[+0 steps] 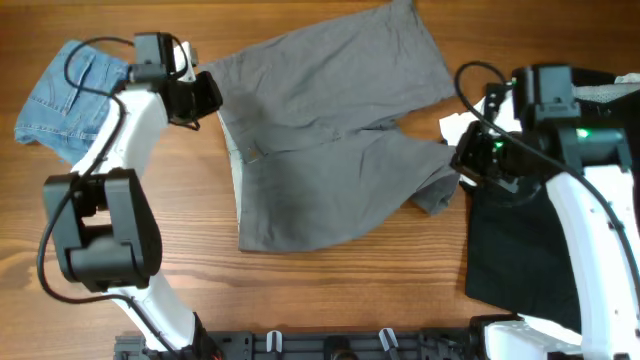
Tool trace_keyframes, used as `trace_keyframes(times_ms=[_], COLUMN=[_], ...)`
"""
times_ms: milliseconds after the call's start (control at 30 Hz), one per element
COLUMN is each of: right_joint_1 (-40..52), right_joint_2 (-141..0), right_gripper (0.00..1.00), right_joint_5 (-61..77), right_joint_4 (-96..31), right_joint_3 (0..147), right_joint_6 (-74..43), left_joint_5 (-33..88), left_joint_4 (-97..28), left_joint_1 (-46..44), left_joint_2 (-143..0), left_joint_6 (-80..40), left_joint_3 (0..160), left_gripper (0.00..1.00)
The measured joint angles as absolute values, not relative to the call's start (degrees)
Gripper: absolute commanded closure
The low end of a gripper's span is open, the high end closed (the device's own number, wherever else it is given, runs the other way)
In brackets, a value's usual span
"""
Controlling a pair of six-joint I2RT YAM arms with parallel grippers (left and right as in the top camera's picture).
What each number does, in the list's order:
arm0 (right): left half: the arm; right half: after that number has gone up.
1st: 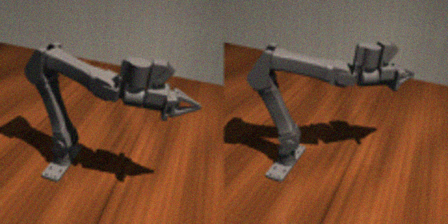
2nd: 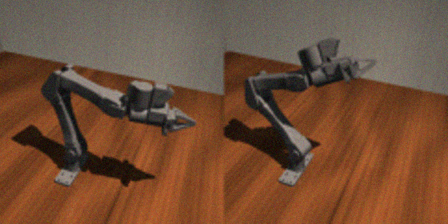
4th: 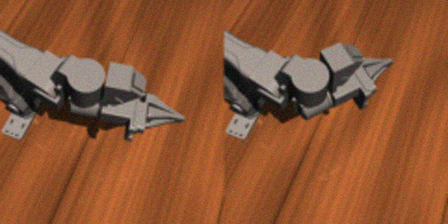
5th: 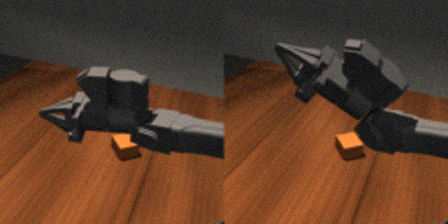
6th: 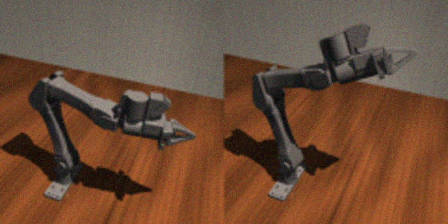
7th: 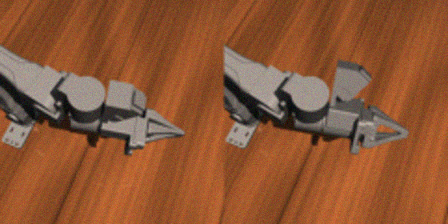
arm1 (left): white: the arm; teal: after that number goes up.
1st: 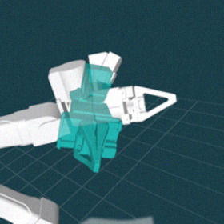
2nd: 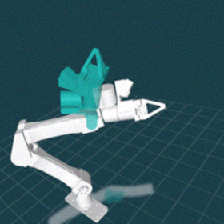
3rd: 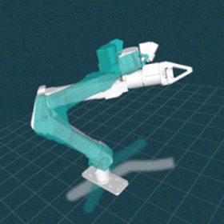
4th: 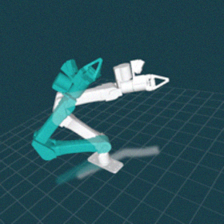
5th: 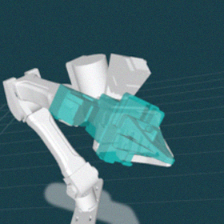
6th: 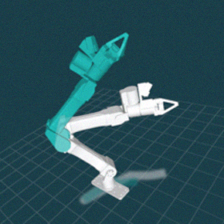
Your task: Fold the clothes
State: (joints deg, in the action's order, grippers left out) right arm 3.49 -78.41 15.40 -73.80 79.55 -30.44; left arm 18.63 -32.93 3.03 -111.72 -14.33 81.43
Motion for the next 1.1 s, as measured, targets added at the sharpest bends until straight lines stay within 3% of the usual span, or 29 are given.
trace_keyframes(times_ms=[200, 333, 433, 500, 567, 967, 1033, 1100], right_joint_1=[4.82, 4.82, 4.82, 4.82, 4.82, 4.82, 4.82, 4.82], right_joint_2=[-80.9, -80.93, -80.93, -80.95, -80.95, -80.95, -80.95, -80.95], right_gripper=[0.96, 0.95, 0.96, 0.96, 0.96, 0.96, 0.96, 0.96], right_joint_5=[14.72, 14.52, 14.5, 14.5, 14.5, 14.5, 14.5, 14.48], right_joint_4=[-73.56, -73.47, -73.54, -73.63, -73.58, -73.34, -73.12, -72.99], right_joint_3=[79.55, 79.55, 79.55, 79.55, 79.55, 79.55, 79.55, 79.55], right_joint_6=[-30.63, -30.63, -30.57, -30.46, -30.37, -30.15, -30.15, -30.15], left_joint_5=[19.55, 20.03, 20.32, 21.21, 22.59, 27.66, 27.53, 27.11], left_joint_4=[-68.25, -77.17, -77.19, -73.36, -67.48, -47.79, -46.3, -44.58], left_joint_1=[3.03, 3.01, 3.01, 3.01, 2.96, -0.38, -0.71, -0.71], left_joint_2=[-109.58, -108.05, -103.61, -97.73, -92.14, -87.5, -87.5, -87.31], left_joint_6=[-12.84, -11.0, -10.59, -10.85, -12.36, -24.75, -26.15, -27.79], left_joint_3=[85.52, 83.79, 77.69, 69.56, 61.54, 37.91, 36.69, 36.6], left_gripper=[0.79, 0.76, 0.68, 0.48, 0.43, 0.48, 0.53, 0.63])
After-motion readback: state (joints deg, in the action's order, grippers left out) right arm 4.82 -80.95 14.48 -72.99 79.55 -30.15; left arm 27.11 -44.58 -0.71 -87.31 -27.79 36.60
